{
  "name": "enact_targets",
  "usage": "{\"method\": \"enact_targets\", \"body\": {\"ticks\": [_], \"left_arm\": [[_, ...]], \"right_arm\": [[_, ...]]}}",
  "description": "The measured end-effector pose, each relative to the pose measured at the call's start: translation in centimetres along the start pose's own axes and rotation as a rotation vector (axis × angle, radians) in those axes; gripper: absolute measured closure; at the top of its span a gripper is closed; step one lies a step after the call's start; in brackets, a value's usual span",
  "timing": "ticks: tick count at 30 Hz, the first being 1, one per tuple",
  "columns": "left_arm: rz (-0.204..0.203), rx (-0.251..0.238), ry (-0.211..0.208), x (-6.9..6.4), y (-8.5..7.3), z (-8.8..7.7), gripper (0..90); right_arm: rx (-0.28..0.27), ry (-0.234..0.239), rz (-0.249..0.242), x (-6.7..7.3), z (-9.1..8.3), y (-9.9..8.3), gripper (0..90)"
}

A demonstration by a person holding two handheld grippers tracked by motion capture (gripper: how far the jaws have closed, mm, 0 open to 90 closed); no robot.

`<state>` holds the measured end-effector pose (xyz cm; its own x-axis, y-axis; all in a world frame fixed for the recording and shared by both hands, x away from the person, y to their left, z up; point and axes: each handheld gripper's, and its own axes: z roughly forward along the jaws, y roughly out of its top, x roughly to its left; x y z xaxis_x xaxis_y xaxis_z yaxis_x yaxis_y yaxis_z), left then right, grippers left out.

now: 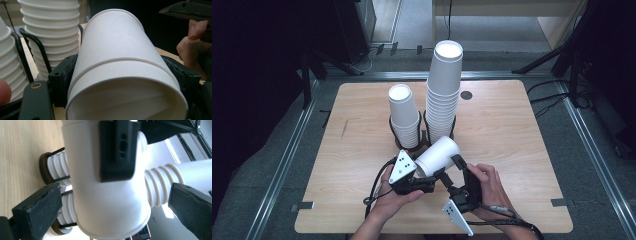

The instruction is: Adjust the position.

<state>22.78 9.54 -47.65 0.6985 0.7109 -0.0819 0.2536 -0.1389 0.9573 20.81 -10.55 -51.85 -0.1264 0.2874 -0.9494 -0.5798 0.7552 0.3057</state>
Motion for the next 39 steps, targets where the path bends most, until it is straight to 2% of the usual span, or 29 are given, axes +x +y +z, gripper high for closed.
{"method": "enact_targets", "body": {"ticks": [4,7,10,18,21,24,27,32,39], "left_arm": [[-0.003,-0.013,0.007,0.1,0.0,-0.1,21.4],[-0.002,-0.037,0.010,0.1,0.0,-0.2,21.3],[-0.004,-0.060,0.011,0.1,0.1,-0.3,21.2],[0.000,-0.112,0.022,0.1,0.3,-0.7,21.2],[-0.006,-0.130,0.019,0.2,0.3,-0.9,21.1],[-0.004,-0.139,0.022,0.2,0.3,-0.9,21.1],[-0.007,-0.154,0.022,0.2,0.3,-1.0,21.1],[-0.008,-0.174,0.023,0.1,0.3,-1.0,21.1],[-0.013,-0.196,0.015,-0.1,0.0,-0.8,21.1]], "right_arm": [[0.006,-0.001,0.125,-0.8,-0.5,-0.1,0.0],[0.011,0.007,0.277,-1.5,-0.8,-0.4,0.0],[0.020,-0.003,0.403,-2.2,-1.0,-0.7,0.0],[0.023,-0.017,0.650,-3.3,-1.1,-1.2,0.0],[0.011,-0.021,0.759,-3.6,-1.1,-1.2,0.0],[-0.010,-0.019,0.941,-4.0,-1.2,-0.8,0.0],[-0.006,-0.037,1.065,-4.3,-1.0,-0.4,0.0],[0.015,-0.056,1.211,-4.4,-0.9,-0.5,0.0],[-0.010,-0.034,1.361,-4.6,-0.8,-0.3,0.0]]}}
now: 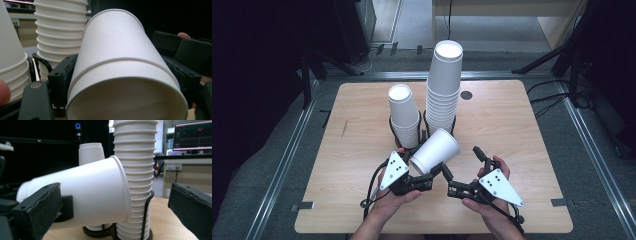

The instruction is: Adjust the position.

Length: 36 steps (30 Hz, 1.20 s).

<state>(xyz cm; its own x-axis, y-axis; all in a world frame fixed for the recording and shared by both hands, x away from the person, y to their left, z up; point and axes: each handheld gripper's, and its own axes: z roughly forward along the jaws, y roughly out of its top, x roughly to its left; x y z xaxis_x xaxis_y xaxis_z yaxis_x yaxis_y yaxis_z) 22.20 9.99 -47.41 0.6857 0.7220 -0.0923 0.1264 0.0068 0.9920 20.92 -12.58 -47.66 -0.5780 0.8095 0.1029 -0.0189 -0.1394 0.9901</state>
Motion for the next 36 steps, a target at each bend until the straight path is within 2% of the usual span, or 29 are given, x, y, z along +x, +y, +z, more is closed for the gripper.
{"method": "enact_targets", "body": {"ticks": [1,3,4,5,7,8,17,18,23,27,36], "left_arm": [[0.002,-0.002,0.001,0.0,-0.1,0.0,21.0],[-0.013,-0.006,-0.011,0.0,-0.2,0.1,21.1],[-0.030,-0.013,-0.019,0.0,-0.2,0.1,21.1],[-0.031,-0.016,-0.018,0.0,-0.2,0.1,21.1],[-0.019,-0.018,-0.016,-0.1,-0.2,0.1,21.1],[-0.020,-0.021,-0.016,-0.1,-0.2,0.1,21.1],[-0.004,-0.045,-0.011,-0.6,-0.4,0.2,21.1],[0.000,-0.047,-0.011,-0.7,-0.4,0.2,21.0],[0.010,-0.054,-0.012,-0.9,-0.5,0.3,21.0],[0.009,-0.061,-0.013,-1.0,-0.5,0.3,21.1],[0.028,-0.074,-0.025,-1.6,-0.9,0.6,21.1]], "right_arm": [[0.000,0.004,0.034,0.0,0.0,0.1,0.0],[-0.002,0.019,0.145,0.0,0.0,0.4,0.0],[-0.004,0.026,0.217,0.0,0.0,0.7,0.0],[-0.008,0.018,0.266,0.0,0.0,0.9,0.0],[-0.004,0.012,0.334,-0.1,0.0,1.1,0.0],[0.000,0.008,0.382,-0.2,0.0,1.1,0.0],[0.029,-0.017,0.652,-0.6,0.2,0.8,0.0],[0.030,-0.020,0.666,-0.5,0.2,0.8,0.0],[0.054,-0.035,0.820,-0.4,0.5,0.7,0.0],[0.071,-0.038,0.907,-0.6,0.7,0.5,0.0],[0.097,-0.033,1.012,-0.8,0.8,0.0,0.0]]}}
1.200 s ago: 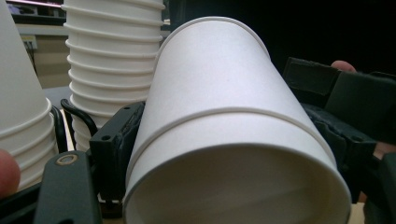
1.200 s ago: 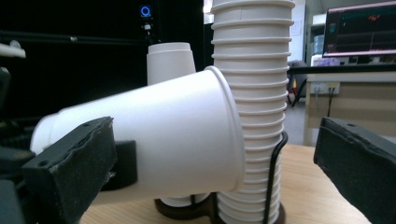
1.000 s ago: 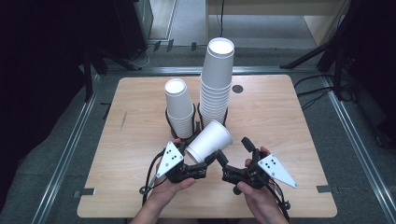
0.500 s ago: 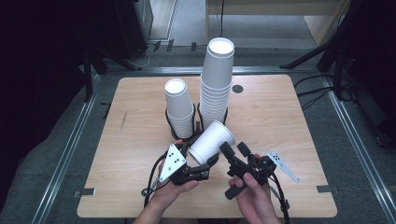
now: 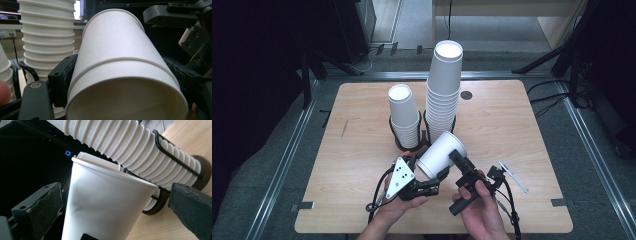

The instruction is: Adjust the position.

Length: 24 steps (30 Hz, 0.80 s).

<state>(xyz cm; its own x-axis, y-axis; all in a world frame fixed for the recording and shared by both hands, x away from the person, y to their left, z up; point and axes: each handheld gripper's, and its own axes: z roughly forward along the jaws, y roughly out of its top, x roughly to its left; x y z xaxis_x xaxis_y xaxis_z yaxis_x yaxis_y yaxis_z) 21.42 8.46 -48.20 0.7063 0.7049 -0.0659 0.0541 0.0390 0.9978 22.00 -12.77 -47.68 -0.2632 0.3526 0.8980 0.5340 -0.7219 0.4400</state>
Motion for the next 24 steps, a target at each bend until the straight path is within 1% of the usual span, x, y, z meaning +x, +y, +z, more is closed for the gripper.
{"method": "enact_targets", "body": {"ticks": [2,3,5,8,9,11,18,19,22,24], "left_arm": [[-0.005,-0.004,-0.002,-0.1,0.0,0.1,21.1],[0.000,-0.004,0.000,-0.1,0.0,0.1,21.0],[0.009,-0.002,0.000,-0.3,-0.1,0.1,21.1],[0.015,0.002,-0.004,-0.6,-0.2,0.3,21.0],[0.017,0.005,-0.005,-0.7,-0.3,0.3,21.0],[0.024,0.010,-0.010,-1.0,-0.4,0.5,21.0],[0.024,0.003,-0.020,-1.4,-0.5,0.6,21.0],[0.026,0.002,-0.022,-1.5,-0.6,0.6,21.0],[0.031,-0.004,-0.038,-1.8,-0.6,0.6,20.9],[0.041,-0.003,-0.040,-2.0,-0.6,0.7,20.9]], "right_arm": [[0.008,-0.002,0.010,-0.1,0.0,0.0,0.0],[0.006,0.001,0.016,-0.2,0.1,0.0,0.0],[0.013,0.002,0.044,-0.3,0.2,-0.1,0.0],[0.016,0.008,0.045,-0.5,0.3,0.0,0.0],[0.016,0.008,0.050,-0.5,0.3,0.0,0.0],[0.018,0.022,0.062,-0.6,0.3,0.2,0.0],[0.027,0.024,0.082,-0.7,0.5,0.2,0.0],[0.031,0.022,0.090,-0.7,0.5,0.2,0.0],[0.033,0.030,0.089,-0.8,0.5,0.2,0.0],[0.031,0.035,0.091,-0.8,0.5,0.2,0.0]]}}
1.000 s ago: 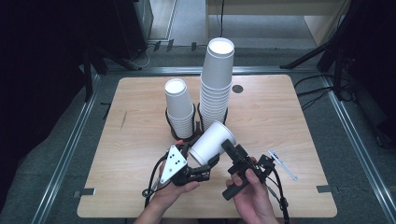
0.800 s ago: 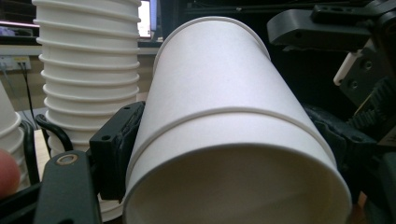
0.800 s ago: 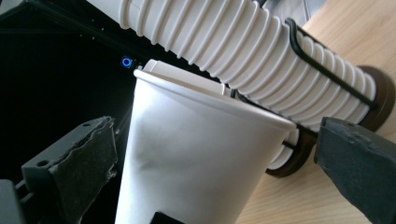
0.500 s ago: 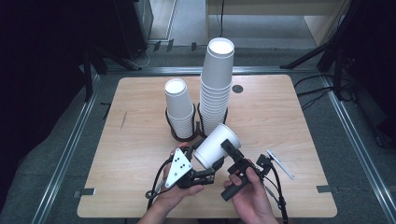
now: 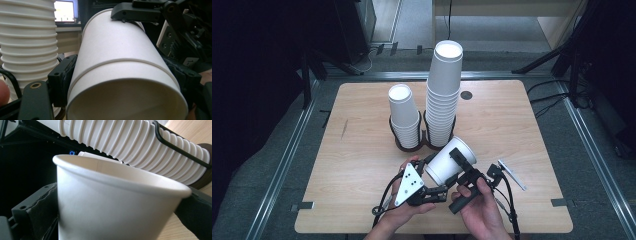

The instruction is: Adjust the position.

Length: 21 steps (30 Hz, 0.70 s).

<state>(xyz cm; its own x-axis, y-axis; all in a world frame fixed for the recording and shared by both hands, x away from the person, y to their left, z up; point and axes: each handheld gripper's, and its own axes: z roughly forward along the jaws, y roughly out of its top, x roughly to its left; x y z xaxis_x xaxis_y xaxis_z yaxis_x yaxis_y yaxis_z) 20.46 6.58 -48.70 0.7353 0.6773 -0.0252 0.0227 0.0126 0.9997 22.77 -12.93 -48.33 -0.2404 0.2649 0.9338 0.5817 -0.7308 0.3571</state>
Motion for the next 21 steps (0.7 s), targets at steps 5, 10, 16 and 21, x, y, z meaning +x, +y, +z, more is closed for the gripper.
{"method": "enact_targets", "body": {"ticks": [5,10,16,21], "left_arm": [[0.002,0.003,-0.006,-0.06,-0.10,0.05,20.8],[0.010,0.001,-0.008,-0.02,-0.31,0.16,20.3],[0.012,0.005,-0.005,0.02,-0.24,0.05,18.6],[0.015,0.018,-0.007,0.11,-0.10,-0.08,17.6]], "right_arm": [[0.008,0.016,0.024,-0.08,0.03,0.06,2.5],[0.013,0.020,0.047,-0.33,0.01,0.08,8.1],[0.000,0.033,0.036,-0.25,-0.08,-0.29,10.7],[-0.011,0.041,0.015,-0.10,-0.12,-0.43,11.8]]}}
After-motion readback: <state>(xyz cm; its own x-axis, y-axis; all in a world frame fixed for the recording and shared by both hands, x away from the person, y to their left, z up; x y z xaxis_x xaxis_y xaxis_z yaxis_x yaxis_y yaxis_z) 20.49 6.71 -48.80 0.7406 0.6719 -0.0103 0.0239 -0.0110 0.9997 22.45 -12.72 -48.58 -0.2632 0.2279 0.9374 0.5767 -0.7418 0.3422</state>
